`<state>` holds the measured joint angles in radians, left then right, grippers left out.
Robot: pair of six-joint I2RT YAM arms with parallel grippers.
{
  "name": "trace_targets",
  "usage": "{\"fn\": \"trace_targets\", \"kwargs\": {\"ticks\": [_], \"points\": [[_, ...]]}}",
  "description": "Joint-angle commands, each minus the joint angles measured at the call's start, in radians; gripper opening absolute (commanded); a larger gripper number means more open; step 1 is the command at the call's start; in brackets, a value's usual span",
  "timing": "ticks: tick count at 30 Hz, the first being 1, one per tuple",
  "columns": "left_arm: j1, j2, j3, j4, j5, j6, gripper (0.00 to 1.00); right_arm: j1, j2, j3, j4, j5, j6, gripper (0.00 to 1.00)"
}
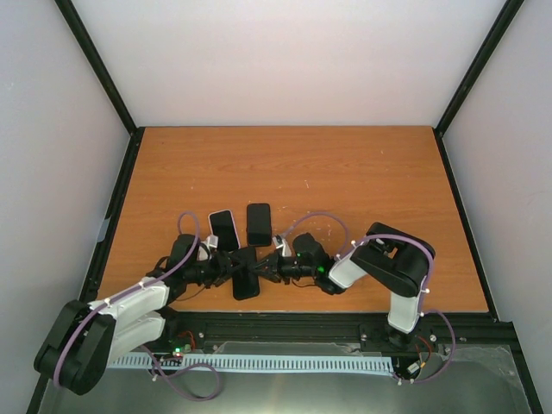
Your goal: Put the phone into the phone case
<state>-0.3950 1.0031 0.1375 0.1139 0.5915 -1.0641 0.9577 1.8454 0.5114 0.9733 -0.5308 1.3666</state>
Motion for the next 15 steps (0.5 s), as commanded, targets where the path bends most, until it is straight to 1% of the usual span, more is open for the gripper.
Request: {"fn": "trace_targets", "kwargs": {"ticks": [1, 5, 9, 13, 15], "points": [[-0.008, -0.035, 0.044, -0.054, 0.025, 0.020, 0.50, -0.010, -0.051, 0.000, 0.046, 0.018, -0.054, 0.07], [-0.008, -0.107, 0.091, -0.124, 0.034, 0.031, 0.55, -0.031, -0.114, -0.038, 0.038, 0.027, -0.060, 0.06], [-0.008, -0.203, 0.134, -0.179, 0.063, 0.040, 0.64, -0.047, -0.204, -0.079, 0.042, 0.040, -0.059, 0.06], [-0.008, -0.300, 0.164, -0.188, 0.106, 0.045, 0.74, -0.061, -0.310, -0.105, 0.051, 0.046, -0.050, 0.06], [-0.008, -0.330, 0.173, -0.171, 0.137, 0.041, 0.77, -0.067, -0.362, -0.110, 0.050, 0.052, -0.051, 0.06]]}}
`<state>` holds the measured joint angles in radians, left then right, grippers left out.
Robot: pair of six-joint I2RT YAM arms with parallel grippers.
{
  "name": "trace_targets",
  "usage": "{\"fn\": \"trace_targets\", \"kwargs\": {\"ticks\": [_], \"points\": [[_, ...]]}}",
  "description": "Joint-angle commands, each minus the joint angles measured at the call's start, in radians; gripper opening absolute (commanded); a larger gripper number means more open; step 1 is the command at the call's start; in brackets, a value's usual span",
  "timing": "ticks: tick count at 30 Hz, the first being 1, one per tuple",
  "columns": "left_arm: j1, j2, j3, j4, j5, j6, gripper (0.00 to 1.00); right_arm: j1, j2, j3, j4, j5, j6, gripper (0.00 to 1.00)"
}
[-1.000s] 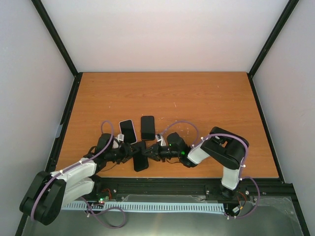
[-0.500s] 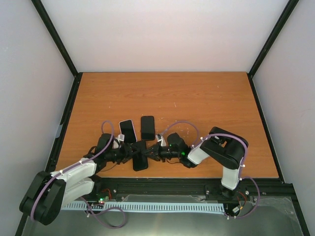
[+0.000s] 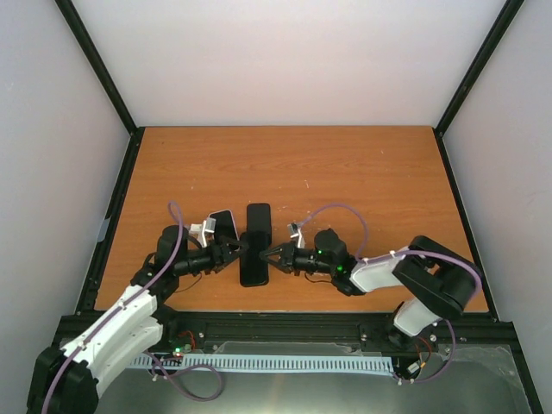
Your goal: Put the phone into the phone case
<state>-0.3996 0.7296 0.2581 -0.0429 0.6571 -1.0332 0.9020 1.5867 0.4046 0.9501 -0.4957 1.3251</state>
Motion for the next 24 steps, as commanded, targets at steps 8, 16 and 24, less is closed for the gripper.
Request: {"fn": "trace_targets", "kwargs": {"ticks": [8, 16, 24], "points": [[-0.004, -0.102, 0.046, 0.133, 0.224, -0.037, 0.72, -0.022, -0.315, -0.007, -0.018, 0.108, -0.029, 0.07], [-0.004, -0.096, -0.020, 0.428, 0.336, -0.164, 0.52, -0.025, -0.393, 0.032, -0.125, 0.162, -0.061, 0.08], [-0.004, -0.075, -0.022, 0.421, 0.340, -0.144, 0.11, -0.026, -0.368, 0.045, -0.121, 0.156, -0.058, 0.08]]}}
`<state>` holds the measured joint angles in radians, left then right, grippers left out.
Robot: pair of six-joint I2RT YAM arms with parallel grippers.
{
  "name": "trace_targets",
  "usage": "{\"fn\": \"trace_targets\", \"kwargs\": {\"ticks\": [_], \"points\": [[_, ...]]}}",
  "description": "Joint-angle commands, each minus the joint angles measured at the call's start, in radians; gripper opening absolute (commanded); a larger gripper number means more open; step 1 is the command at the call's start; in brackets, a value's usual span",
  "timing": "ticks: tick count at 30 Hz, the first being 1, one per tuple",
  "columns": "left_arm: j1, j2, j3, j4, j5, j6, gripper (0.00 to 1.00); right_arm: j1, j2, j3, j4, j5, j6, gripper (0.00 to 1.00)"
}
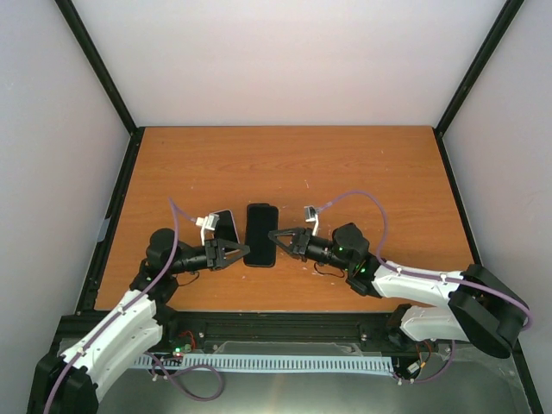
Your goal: Put the phone into the phone case
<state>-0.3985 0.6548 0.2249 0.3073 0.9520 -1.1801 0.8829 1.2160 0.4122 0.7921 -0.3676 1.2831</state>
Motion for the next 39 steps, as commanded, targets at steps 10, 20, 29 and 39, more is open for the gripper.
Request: {"fn": "trace_targets", "kwargs": {"ticks": [10, 20, 29, 39], "points": [[-0.005, 0.001, 0.004, 0.147, 0.006, -0.047, 0.00, -0.007, 0.031, 0.036, -0.002, -0.074, -0.039, 0.39], [-0.005, 0.066, 0.036, 0.265, -0.081, -0.054, 0.00, 0.020, 0.035, -0.037, 0.040, -0.169, -0.015, 0.55], [-0.004, 0.120, 0.034, 0.240, -0.107, -0.025, 0.00, 0.021, 0.006, -0.071, 0.086, -0.143, 0.011, 0.17], [-0.005, 0.110, 0.043, 0.191, -0.101, -0.011, 0.27, 0.020, 0.014, -0.071, 0.152, -0.081, 0.040, 0.03]]}}
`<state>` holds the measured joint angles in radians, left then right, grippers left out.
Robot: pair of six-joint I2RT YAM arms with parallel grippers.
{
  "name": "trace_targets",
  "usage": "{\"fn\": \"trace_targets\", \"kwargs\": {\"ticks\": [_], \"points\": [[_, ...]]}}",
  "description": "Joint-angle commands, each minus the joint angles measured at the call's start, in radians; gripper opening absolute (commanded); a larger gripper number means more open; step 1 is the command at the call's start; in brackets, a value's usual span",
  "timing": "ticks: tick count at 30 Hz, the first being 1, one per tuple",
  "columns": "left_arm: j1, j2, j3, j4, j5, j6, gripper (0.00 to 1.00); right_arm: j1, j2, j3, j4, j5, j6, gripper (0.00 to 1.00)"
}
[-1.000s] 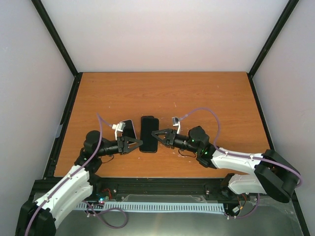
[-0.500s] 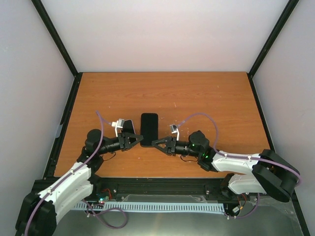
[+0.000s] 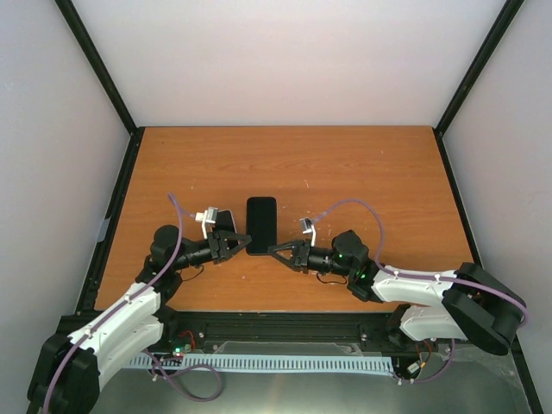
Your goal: Put the phone into the phone case
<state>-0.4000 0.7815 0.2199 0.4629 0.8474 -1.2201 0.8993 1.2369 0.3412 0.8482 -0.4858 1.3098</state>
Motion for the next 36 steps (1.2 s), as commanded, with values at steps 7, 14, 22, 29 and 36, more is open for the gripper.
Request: {"fn": "trace_targets", "kwargs": {"ticks": [7, 14, 22, 29, 36], "points": [[-0.003, -0.025, 0.022, 0.024, 0.017, 0.035, 0.28, 0.004, 0.018, 0.037, 0.104, 0.049, 0.011, 0.03], [-0.003, 0.029, 0.052, 0.009, 0.063, 0.098, 0.01, 0.004, 0.026, 0.031, 0.072, 0.040, -0.035, 0.04], [-0.003, 0.008, 0.070, 0.026, 0.163, 0.153, 0.00, -0.005, -0.121, 0.077, -0.226, 0.108, -0.183, 0.38], [-0.003, -0.018, 0.107, -0.052, 0.256, 0.240, 0.00, -0.062, -0.202, 0.158, -0.400, 0.158, -0.249, 0.52], [-0.003, -0.019, 0.134, -0.122, 0.275, 0.288, 0.00, -0.091, -0.244, 0.241, -0.501, 0.200, -0.300, 0.41]]}}
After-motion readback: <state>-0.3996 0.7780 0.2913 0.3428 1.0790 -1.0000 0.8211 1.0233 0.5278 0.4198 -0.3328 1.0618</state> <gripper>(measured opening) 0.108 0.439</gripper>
